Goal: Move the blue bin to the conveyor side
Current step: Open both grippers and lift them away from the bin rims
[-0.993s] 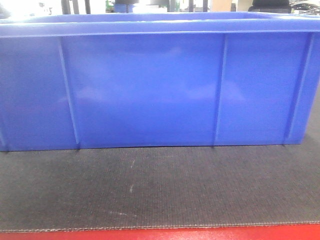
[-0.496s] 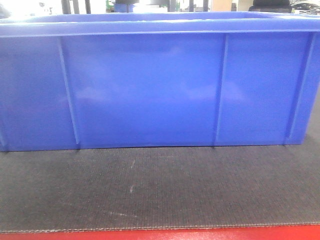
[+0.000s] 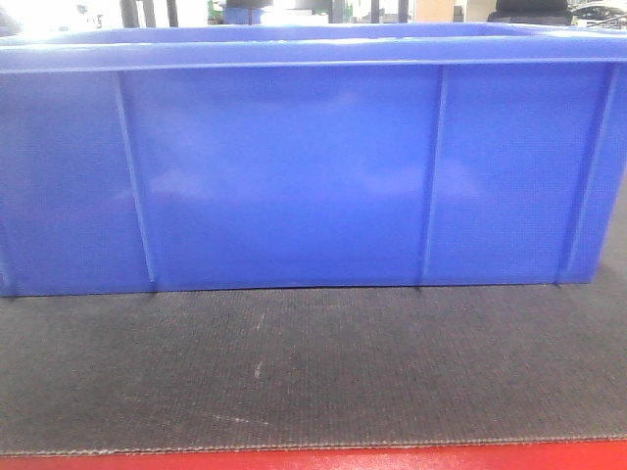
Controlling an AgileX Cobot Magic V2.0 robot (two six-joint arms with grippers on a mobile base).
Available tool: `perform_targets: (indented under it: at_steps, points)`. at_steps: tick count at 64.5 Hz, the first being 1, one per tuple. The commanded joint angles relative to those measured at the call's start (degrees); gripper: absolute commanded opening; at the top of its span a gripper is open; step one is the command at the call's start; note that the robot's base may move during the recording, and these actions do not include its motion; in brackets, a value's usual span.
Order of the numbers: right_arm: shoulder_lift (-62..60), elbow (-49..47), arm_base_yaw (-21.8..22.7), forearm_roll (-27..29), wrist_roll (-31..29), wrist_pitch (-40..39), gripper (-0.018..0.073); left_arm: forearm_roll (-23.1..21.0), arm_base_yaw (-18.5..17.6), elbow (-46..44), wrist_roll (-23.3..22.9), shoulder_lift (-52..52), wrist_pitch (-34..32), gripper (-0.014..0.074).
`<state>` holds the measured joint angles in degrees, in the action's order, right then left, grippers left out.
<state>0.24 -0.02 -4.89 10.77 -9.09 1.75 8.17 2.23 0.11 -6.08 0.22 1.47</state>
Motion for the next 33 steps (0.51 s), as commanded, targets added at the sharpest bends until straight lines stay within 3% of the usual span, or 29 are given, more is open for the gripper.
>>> perform_targets:
  at_steps: [1,33]
  points:
    - [-0.2,0.0,0.4,0.1,0.0,-1.8,-0.0069,-0.3,0.1,-0.1,0.0,-0.2,-1.0,-0.0006]
    - [-0.2,0.0,0.4,0.1,0.0,-1.8,-0.0069,-0.3,0.1,-0.1,0.0,-0.2,-1.0,-0.0006]
